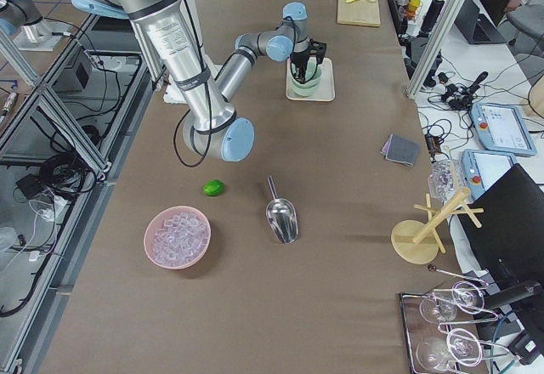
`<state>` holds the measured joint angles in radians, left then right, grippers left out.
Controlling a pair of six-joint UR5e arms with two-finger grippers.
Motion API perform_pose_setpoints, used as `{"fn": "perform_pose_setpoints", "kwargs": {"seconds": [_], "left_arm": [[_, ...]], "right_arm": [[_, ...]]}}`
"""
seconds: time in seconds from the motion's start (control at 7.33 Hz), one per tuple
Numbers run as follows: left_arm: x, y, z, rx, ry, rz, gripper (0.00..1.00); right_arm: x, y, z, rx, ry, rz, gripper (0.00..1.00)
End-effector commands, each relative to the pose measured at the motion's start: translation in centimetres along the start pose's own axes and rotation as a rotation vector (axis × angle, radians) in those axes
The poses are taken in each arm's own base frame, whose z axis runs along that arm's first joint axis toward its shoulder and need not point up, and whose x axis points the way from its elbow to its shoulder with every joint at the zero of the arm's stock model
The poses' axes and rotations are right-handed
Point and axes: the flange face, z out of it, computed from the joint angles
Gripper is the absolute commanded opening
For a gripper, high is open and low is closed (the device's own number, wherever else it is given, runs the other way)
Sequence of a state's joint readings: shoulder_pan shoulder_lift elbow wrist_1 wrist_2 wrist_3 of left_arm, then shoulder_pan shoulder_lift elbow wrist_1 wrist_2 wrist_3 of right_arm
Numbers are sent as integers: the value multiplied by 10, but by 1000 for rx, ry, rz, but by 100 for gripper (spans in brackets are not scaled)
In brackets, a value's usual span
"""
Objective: Stack green bowls together
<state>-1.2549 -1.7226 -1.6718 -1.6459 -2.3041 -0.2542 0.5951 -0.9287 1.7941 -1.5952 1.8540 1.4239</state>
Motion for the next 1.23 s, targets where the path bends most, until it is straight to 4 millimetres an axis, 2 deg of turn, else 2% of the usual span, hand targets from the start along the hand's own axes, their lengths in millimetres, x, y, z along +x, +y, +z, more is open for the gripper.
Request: {"fn": "perform_pose_setpoints", "kwargs": {"seconds": [0.0, 0.27, 1.09], "left_arm": [[-1, 1, 0, -1, -2, -1, 99], [-2, 1, 2, -4, -3, -4, 99], [-1, 1, 3, -4, -3, -1, 99]], "right_arm": [[-21, 13, 2, -3, -10, -1, 0], [-37, 7, 10, -2, -1, 8, 0], [-31, 4, 17, 12, 11, -4, 0]]}}
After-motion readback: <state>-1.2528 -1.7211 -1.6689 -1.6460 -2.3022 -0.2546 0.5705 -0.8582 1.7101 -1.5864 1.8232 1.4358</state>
